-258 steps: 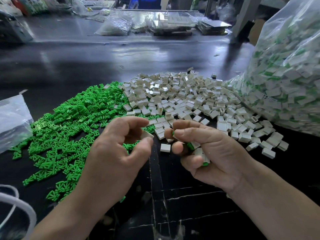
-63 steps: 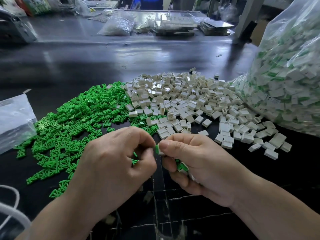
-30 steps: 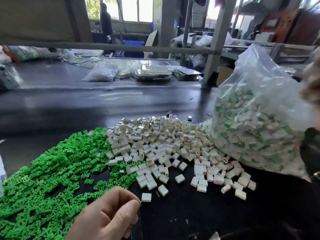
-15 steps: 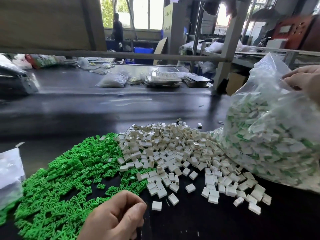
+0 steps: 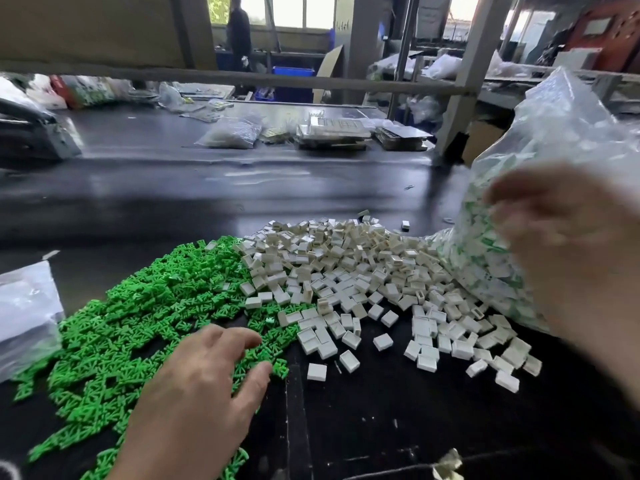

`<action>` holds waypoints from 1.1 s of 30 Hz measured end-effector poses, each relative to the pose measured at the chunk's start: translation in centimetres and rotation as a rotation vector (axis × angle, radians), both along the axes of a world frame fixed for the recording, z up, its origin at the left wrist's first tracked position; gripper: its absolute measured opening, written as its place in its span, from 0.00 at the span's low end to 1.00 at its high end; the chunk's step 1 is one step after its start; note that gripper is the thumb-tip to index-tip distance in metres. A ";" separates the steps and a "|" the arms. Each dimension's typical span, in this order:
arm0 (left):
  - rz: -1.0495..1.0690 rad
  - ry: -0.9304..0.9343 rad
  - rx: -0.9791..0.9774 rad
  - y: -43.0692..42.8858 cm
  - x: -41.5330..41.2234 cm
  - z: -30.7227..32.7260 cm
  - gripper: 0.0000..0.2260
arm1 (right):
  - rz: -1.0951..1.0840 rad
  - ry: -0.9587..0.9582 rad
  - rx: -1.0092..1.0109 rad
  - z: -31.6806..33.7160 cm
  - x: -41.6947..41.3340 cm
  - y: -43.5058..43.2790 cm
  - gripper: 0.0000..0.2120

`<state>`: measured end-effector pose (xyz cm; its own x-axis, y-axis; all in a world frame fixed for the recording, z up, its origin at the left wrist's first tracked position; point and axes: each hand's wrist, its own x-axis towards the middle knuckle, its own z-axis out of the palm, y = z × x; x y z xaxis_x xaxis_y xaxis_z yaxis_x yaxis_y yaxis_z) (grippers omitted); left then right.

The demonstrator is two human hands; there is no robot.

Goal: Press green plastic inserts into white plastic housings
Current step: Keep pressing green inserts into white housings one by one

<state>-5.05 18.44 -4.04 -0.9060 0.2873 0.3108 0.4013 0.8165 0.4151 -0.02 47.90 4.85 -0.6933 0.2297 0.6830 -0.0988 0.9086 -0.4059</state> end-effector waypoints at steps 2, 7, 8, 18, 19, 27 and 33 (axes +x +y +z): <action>0.038 0.015 -0.239 -0.3 -0.6 -0.6 0.25 | 0.182 -0.345 0.221 -2.5 -0.6 -3.4 0.22; 0.046 -0.027 -0.458 -0.5 -1.1 -1.0 0.33 | 0.257 -0.788 0.477 -8.4 -1.4 -8.8 0.32; 0.038 -0.032 -0.476 -0.4 -1.1 -1.0 0.32 | 0.261 -0.786 0.468 -8.6 -1.9 -9.2 0.31; -0.166 0.101 -0.394 0.5 -1.6 -2.1 0.13 | 0.311 -0.719 0.395 -9.6 -2.9 -11.0 0.05; -0.166 0.107 -0.382 0.5 -1.6 -2.2 0.13 | 0.312 -0.712 0.385 -9.6 -2.7 -10.8 0.06; -0.172 0.096 -0.343 1.1 -1.5 -2.2 0.16 | 0.362 -0.583 0.105 -10.1 -1.9 -10.7 0.08; -0.307 0.159 -0.306 1.2 -1.7 -2.6 0.07 | 0.437 -0.628 -0.260 -10.8 -2.5 -9.8 0.08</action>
<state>-6.78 19.63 -6.66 -0.7127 0.6349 0.2981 0.6828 0.7254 0.0874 -2.49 38.12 -5.98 -0.9938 -0.0529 0.0981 -0.1065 0.7094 -0.6968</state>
